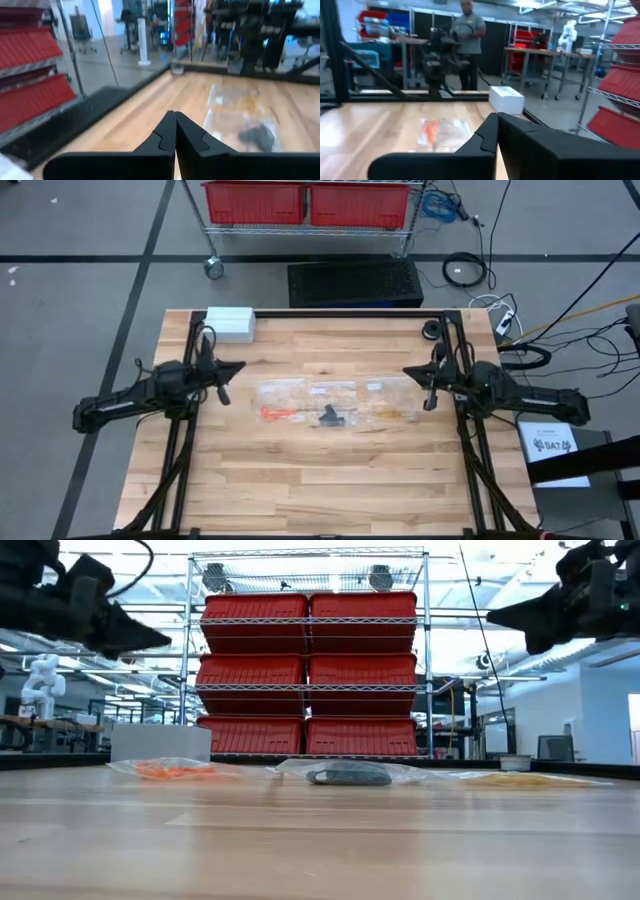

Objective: Sort rubber bands
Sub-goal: Return to Home Position

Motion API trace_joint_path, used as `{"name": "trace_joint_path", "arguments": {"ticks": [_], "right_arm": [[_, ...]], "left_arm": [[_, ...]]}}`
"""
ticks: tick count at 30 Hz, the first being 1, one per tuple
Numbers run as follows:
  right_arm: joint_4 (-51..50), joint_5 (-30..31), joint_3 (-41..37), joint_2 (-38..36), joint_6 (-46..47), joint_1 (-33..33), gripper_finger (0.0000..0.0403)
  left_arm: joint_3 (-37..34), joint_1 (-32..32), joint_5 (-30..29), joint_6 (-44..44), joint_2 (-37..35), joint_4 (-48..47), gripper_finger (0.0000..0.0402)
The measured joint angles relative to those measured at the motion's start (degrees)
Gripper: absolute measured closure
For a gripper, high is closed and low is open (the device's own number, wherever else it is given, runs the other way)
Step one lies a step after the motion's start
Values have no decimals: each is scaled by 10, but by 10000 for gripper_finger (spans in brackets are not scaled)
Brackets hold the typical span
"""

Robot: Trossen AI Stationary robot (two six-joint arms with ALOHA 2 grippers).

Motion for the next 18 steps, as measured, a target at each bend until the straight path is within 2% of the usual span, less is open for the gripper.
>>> {"name": "trace_joint_path", "arguments": {"ticks": [5, 11, 15, 18], "right_arm": [[5, -5, -1, -11, -9, 7, 403], [6, 38, -21, -5, -29, -21, 403], [-55, 44, -25, 5, 3, -47, 403], [-63, 45, -25, 14, 10, -56, 403]], "left_arm": [[-16, -17, -8, -5, 0, 9, 398], [-40, -19, -14, 36, 0, 93, 398], [-42, -19, -14, 37, 0, 98, 398], [-42, -19, -15, 41, 0, 98, 393]]}}
